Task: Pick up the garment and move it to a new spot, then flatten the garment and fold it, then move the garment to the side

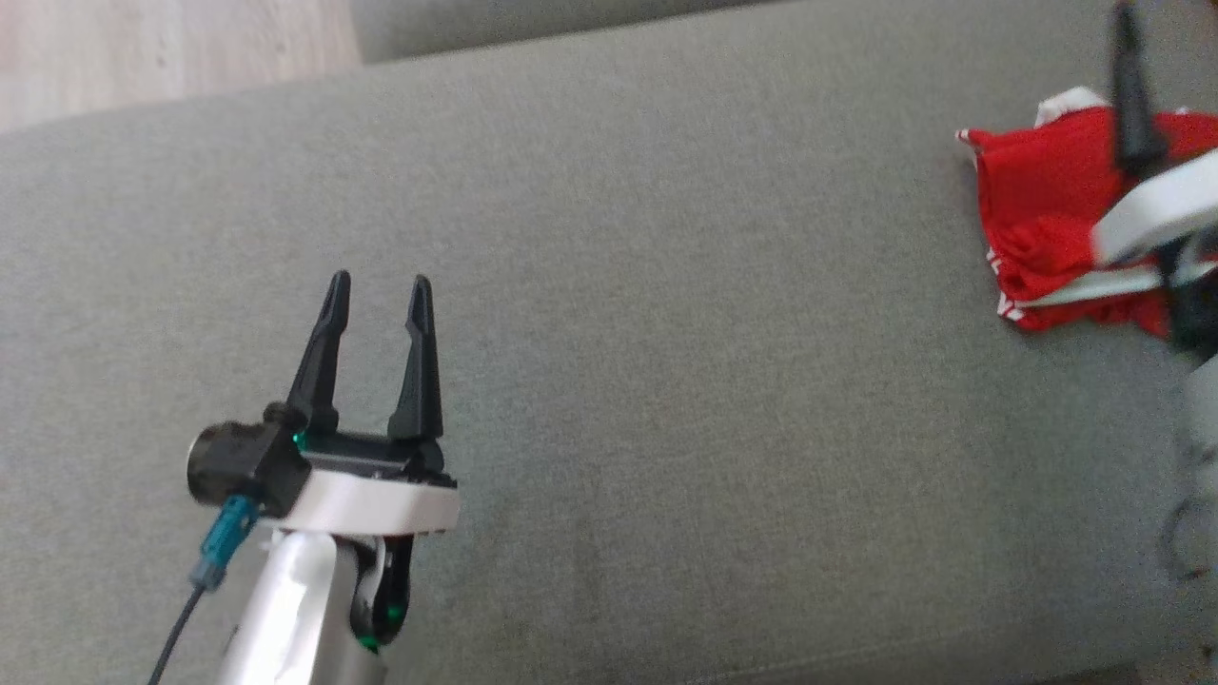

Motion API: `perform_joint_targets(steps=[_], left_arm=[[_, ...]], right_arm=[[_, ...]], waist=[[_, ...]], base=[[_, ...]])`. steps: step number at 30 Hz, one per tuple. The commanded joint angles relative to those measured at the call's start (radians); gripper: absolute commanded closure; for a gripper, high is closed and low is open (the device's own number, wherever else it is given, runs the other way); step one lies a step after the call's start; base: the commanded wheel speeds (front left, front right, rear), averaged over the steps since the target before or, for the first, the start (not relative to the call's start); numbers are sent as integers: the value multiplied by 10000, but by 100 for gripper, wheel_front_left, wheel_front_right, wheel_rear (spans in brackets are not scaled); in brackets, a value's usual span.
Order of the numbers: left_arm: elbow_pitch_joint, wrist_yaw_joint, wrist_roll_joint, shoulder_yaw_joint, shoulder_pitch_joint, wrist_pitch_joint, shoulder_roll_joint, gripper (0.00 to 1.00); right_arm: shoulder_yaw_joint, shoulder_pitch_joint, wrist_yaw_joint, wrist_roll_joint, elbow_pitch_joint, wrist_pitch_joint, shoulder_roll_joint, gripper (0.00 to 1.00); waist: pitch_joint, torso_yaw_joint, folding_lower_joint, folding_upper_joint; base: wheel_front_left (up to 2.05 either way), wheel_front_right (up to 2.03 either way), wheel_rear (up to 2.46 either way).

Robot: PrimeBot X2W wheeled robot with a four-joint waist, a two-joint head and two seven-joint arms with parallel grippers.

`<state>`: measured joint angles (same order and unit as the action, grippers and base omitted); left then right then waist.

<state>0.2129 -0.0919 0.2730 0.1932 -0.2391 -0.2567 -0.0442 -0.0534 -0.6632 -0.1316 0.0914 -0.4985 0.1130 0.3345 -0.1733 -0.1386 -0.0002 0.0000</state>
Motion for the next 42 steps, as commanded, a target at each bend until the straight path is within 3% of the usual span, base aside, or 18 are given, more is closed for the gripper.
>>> perform_joint_targets(steps=[1, 6, 10, 18, 35, 36, 42], left_arm=[[-356, 36, 17, -341, -61, -51, -60, 0], [-294, 177, 311, -501, 426, -51, -60, 0], [-141, 253, 373, -552, 766, -51, -60, 0], [219, 503, 507, -604, 1143, -51, -60, 0], [353, 551, 898, -709, 1158, -51, -60, 0], [685, 524, 884, -336, 1445, 0, -27, 100], [1080, 498, 1206, -375, 1511, 100, -26, 100]], right_arm=[[-45, 202, 9, 104, 358, 118, -94, 0], [390, 1546, 9, 418, 1279, 721, -2098, 0], [440, 2709, 9, 634, 1460, 1131, -2758, 0], [-320, 4232, 9, 1416, 1435, 1466, -2839, 0], [-442, 4530, 9, 1484, 1719, 1486, -2842, 0], [-176, 4697, 0, 1469, 1336, 1377, -2865, 100], [-146, 4866, 0, 1823, 996, 1282, -2878, 100]], waist=[[343, 158, 2, 0], [820, 345, 2, 0], [991, 534, 2, 0], [1103, 821, 2, 0], [1198, 782, 2, 0], [1199, 781, 2, 0], [1213, 791, 2, 0]], base=[[0, 0, 0], [0, 0, 0], [0, 0, 0], [0, 0, 0], [0, 0, 0], [0, 0, 0], [0, 0, 0]])
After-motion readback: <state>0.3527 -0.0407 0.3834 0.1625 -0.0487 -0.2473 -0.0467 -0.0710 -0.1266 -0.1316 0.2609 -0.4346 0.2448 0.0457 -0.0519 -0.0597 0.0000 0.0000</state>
